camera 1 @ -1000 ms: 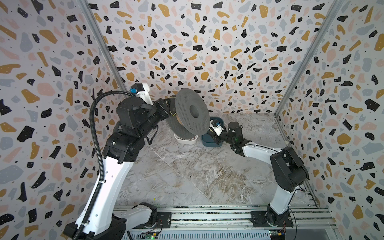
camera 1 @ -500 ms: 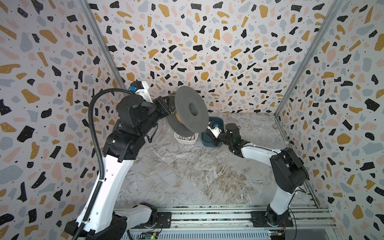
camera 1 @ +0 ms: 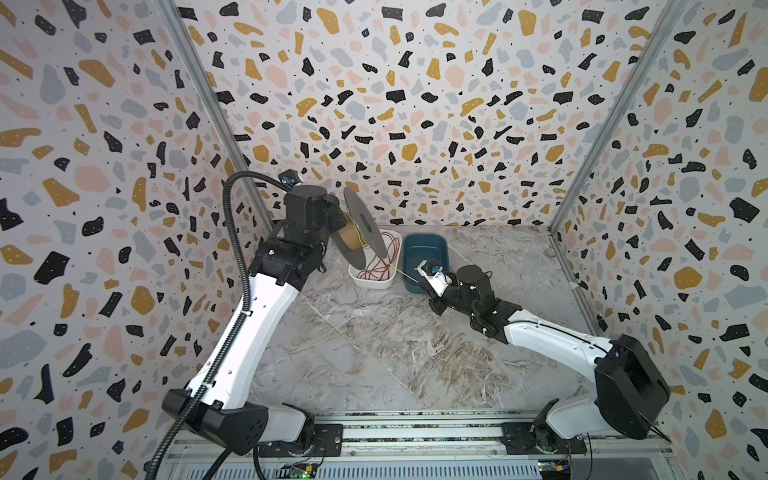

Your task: Wrap the cables

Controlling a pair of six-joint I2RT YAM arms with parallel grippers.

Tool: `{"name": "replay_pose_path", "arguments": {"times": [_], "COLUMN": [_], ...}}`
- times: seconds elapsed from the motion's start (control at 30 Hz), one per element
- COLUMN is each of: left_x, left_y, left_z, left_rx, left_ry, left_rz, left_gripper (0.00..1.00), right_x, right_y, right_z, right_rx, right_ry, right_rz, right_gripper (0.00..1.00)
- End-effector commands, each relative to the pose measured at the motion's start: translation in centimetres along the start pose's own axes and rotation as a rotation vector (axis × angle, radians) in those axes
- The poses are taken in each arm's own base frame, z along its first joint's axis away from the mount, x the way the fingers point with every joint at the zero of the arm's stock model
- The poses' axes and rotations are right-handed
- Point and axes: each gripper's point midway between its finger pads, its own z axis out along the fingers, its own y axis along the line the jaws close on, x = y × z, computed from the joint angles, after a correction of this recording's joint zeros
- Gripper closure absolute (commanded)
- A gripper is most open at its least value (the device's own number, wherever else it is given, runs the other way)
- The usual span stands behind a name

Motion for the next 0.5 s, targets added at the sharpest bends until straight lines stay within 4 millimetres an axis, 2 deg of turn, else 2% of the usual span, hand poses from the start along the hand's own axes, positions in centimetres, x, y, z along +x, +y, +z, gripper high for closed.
{"name": "replay_pose_path", "arguments": {"times": [0.0, 0.23, 0.33, 0.47], "left_x": [-2.9, 0.7, 2.1, 3.5], "left_y": [1.3, 2.4, 2.5, 2.3], "left_z": [0.0, 3.0, 3.6, 4.1], "left_rx": [-0.085, -0.170, -0.200, -0.204], "left_ry": [-0.162, -0.114, -0.098, -0.080], "left_rz": [-0.015, 0.085, 0.142, 0.184], "left_gripper": [1.00, 1.00, 1.00, 1.00], "right_x": [-2.0, -4.5, -6.3, -9.8], "right_y": [1.0, 5.2, 6.6, 7.6], "right_z": [-2.2, -4.5, -5.6, -7.4], "right_rx": [0.012, -0.097, -0.140, -0.176], "right_ry": [-0.009, -0.012, -0.039, -0.087], "right_rz": [-0.013, -0.082, -0.100, -0.135], "right_gripper": [1.00, 1.00, 1.00, 1.00]}}
